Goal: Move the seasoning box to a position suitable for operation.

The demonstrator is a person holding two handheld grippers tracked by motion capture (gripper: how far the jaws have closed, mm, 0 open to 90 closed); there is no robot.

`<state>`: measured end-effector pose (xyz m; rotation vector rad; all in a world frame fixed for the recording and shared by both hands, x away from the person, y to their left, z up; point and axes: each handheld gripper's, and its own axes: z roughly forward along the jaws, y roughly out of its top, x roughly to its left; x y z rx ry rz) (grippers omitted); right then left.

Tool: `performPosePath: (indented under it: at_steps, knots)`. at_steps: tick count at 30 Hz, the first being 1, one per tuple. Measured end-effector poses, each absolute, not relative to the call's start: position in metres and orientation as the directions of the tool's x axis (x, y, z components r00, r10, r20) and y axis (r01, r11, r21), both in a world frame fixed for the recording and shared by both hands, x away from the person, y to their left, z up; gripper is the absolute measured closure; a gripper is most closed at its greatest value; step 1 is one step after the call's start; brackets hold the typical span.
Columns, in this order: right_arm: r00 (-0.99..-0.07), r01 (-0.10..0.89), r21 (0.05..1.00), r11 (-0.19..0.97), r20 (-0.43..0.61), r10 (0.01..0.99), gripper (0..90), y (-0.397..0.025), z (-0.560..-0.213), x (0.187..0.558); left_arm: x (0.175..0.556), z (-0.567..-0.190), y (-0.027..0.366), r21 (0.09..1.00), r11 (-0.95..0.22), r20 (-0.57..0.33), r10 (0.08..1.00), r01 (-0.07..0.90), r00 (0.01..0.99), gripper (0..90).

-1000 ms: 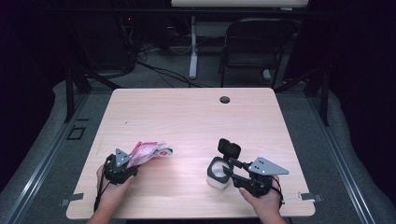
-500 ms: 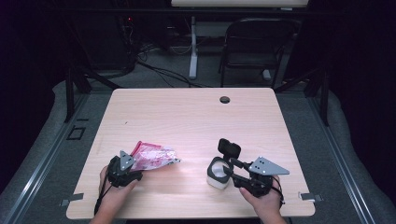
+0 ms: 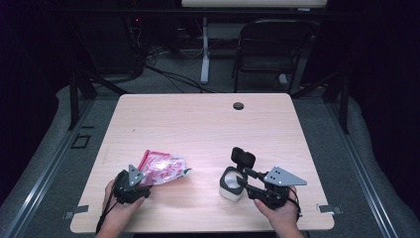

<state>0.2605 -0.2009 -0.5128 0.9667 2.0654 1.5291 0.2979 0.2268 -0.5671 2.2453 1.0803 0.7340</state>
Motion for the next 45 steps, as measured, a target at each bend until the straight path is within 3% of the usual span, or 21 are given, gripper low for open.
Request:
performPosePath:
  at_steps: [45]
  knots:
    - [-0.667, 0.286, 0.944, 0.167, 0.071, 0.742, 54.6, -0.204, -0.51, 0.261, 0.262, -0.555, 0.221, 0.696, -0.521, 0.187, 0.796, 0.494, 0.576, 39.3]
